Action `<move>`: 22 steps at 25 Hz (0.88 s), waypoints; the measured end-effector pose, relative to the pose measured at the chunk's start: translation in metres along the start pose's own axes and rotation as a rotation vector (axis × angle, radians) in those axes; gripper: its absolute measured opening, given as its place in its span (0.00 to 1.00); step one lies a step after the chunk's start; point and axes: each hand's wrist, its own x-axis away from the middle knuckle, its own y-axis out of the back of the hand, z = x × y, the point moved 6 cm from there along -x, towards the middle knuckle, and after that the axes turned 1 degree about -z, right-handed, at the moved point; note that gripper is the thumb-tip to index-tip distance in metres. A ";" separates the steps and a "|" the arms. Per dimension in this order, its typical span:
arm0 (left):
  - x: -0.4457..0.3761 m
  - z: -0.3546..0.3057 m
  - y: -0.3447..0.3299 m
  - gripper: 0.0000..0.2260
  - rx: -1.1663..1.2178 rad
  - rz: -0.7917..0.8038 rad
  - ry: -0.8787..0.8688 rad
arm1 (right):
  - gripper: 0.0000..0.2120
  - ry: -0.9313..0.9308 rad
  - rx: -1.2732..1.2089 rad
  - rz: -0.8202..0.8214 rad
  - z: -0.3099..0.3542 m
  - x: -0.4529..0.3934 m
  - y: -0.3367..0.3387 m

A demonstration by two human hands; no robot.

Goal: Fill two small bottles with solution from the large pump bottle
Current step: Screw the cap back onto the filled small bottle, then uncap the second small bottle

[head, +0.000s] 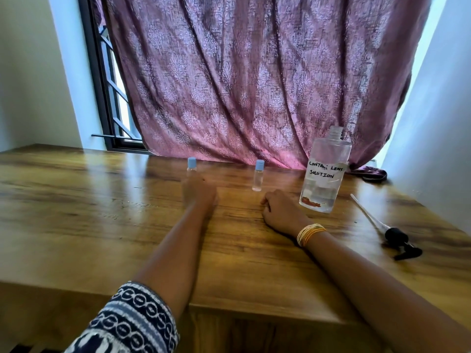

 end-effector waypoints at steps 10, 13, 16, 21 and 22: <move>-0.027 0.020 -0.009 0.27 -0.188 -0.076 0.185 | 0.12 0.030 -0.038 0.035 -0.006 -0.003 0.002; -0.029 0.019 -0.015 0.17 -0.176 -0.029 0.131 | 0.12 0.020 -0.069 0.042 -0.008 -0.006 0.003; -0.021 0.012 -0.020 0.11 -0.126 0.099 0.034 | 0.11 0.018 -0.119 0.042 -0.010 -0.008 0.003; 0.014 -0.018 -0.043 0.11 -0.009 0.413 -0.226 | 0.08 -0.032 -0.307 0.007 -0.018 -0.008 0.009; 0.023 -0.024 -0.048 0.11 0.007 0.466 -0.257 | 0.08 -0.057 -0.371 -0.032 -0.021 -0.007 0.013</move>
